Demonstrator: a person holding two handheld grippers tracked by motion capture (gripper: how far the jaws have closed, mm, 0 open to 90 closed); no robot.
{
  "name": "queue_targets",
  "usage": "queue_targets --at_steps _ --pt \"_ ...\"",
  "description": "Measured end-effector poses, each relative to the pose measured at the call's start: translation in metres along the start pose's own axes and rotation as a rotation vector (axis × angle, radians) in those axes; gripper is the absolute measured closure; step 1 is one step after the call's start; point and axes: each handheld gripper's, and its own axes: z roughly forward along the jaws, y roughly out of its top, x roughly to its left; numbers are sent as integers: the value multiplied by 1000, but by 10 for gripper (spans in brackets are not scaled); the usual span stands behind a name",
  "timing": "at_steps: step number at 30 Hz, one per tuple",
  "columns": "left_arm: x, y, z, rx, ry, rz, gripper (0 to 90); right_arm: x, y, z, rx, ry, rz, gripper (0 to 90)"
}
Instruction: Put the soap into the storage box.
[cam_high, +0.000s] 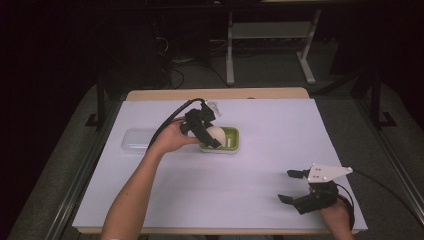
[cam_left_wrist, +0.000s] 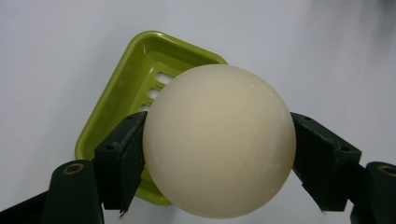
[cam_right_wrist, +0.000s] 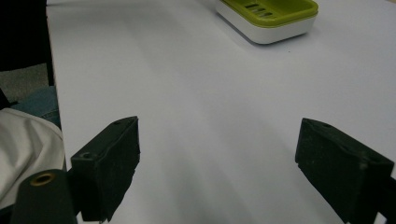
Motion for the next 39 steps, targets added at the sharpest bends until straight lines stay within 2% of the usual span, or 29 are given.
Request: queue_targets --at_steps 2,5,10,17,23,26,37,39 --pt "1 1 3 -17 3 -19 248 0 0 0 1 0 -1 131" --pt "5 1 7 -15 5 -27 249 0 0 0 0 1 -2 131" --pt "13 -1 14 -23 3 -71 249 0 0 0 -1 3 -1 131" --pt "18 0 19 -27 9 -78 249 0 0 0 1 3 2 131" --pt "23 0 27 5 17 -112 249 -1 0 1 1 6 -2 131" --pt "25 -1 31 3 19 -125 249 0 0 1 0 8 -2 131" --pt "30 0 39 15 23 -143 249 -1 0 1 2 11 -3 131" --pt "31 0 41 23 31 -136 249 -1 0 1 1 12 -5 131"
